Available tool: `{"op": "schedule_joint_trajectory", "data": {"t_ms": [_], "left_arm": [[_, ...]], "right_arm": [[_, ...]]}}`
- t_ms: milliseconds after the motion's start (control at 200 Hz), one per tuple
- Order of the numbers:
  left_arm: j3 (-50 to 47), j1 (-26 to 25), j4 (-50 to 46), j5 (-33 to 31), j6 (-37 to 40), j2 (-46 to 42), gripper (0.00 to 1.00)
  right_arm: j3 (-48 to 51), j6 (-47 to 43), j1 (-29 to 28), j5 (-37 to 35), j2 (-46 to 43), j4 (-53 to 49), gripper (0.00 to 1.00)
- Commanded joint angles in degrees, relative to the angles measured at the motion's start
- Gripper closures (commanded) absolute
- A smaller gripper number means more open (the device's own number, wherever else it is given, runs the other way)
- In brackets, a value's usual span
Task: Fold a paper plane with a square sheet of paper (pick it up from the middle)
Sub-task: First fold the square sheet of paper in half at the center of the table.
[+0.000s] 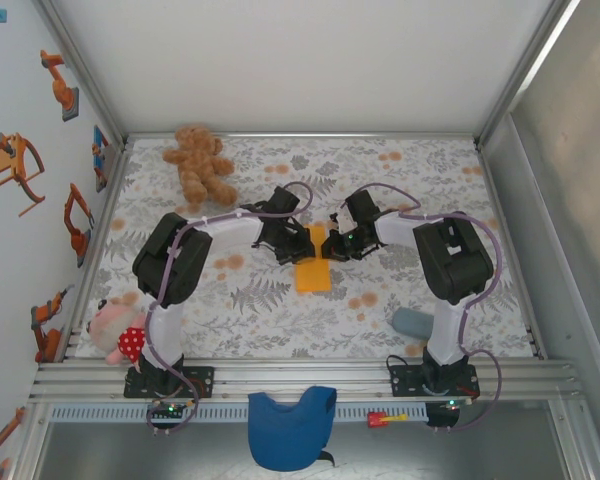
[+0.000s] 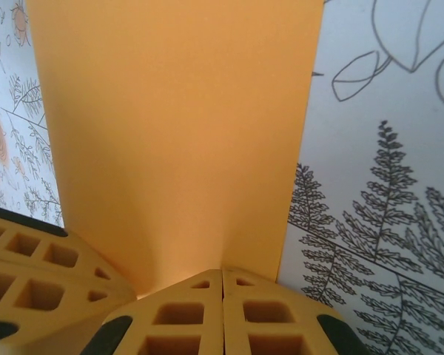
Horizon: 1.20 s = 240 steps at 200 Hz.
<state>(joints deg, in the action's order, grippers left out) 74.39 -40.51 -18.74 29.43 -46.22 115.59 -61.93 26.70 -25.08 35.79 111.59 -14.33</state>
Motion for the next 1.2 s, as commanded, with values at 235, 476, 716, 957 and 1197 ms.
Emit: {"op": "schedule_joint_trajectory", "data": {"t_ms": [235,476,716,957,1197], "left_arm": [[1.75,0.13,-1.91,-0.56,0.84,2.13,0.92],[0.36,1.43,-3.46,-0.18,3.15,2.45,0.92],[-2.60,3.71,-4.37,-0.07,4.82,1.85,0.93],[-4.99,5.40,-5.90,-1.33,5.97,0.41,0.92],[-7.64,9.22,-8.20,-4.00,8.16,-6.19,0.92]], "right_arm": [[3.24,-1.43,-0.59,-9.85,7.23,-7.91,0.94],[2.83,-2.41,-0.65,-11.58,8.01,-10.42,0.94],[2.38,-2.80,-0.60,-13.92,8.60,-12.79,0.94],[2.30,-2.86,-0.65,-15.78,9.20,-14.04,0.94],[2.25,-2.77,-0.62,-16.41,9.18,-14.33,0.94]]}}
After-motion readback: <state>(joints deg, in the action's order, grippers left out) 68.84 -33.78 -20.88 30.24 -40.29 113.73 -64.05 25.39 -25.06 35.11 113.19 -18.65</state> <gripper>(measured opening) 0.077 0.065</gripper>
